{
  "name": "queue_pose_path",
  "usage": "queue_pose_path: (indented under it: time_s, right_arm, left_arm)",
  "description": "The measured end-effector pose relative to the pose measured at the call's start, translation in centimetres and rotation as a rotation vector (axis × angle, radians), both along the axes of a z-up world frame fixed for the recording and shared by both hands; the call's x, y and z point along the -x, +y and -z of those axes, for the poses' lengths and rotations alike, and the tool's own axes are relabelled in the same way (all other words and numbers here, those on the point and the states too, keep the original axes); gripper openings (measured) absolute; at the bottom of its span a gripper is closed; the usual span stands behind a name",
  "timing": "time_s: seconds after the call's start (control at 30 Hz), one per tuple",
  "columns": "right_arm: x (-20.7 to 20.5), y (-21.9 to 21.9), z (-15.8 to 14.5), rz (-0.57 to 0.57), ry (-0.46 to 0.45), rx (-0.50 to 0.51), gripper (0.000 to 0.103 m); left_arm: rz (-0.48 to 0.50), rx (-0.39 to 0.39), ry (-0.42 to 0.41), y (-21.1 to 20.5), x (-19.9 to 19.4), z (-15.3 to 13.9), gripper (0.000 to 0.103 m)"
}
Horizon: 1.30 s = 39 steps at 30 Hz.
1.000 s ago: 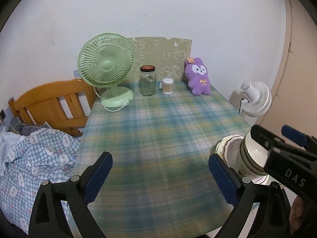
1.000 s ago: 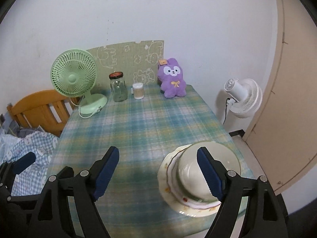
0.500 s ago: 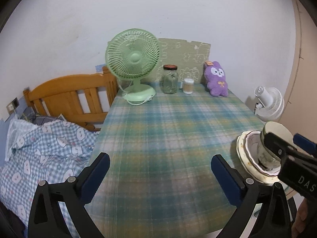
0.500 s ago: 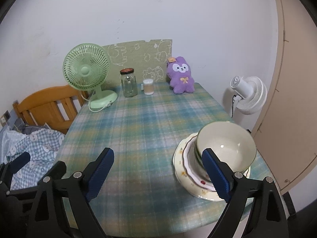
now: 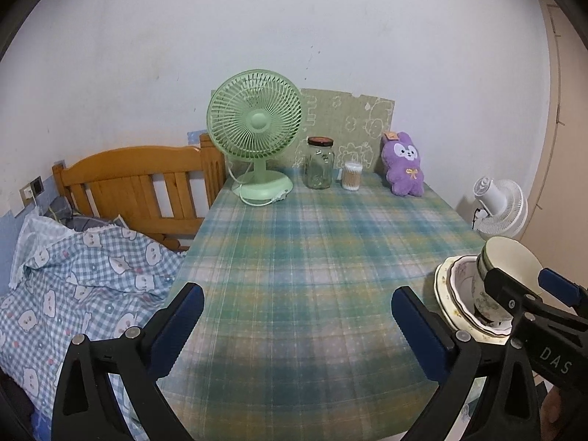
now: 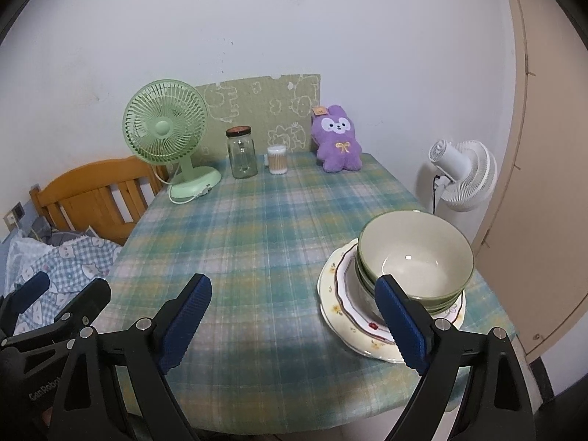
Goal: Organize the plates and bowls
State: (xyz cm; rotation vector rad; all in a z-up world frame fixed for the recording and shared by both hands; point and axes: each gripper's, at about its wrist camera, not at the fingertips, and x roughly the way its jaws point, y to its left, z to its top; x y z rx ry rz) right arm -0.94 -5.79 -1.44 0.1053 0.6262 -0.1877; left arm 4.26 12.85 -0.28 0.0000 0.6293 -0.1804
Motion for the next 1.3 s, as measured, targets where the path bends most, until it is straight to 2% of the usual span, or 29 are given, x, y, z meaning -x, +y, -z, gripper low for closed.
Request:
queue_pose_path:
  time_s: [1.3]
  right_arm:
    - [1.1, 0.2, -0.8, 0.002, 0.014, 0.015, 0.092]
  left_arm:
    - [-0.014, 0.025, -0.008, 0.0, 1.1, -0.8, 0.103]
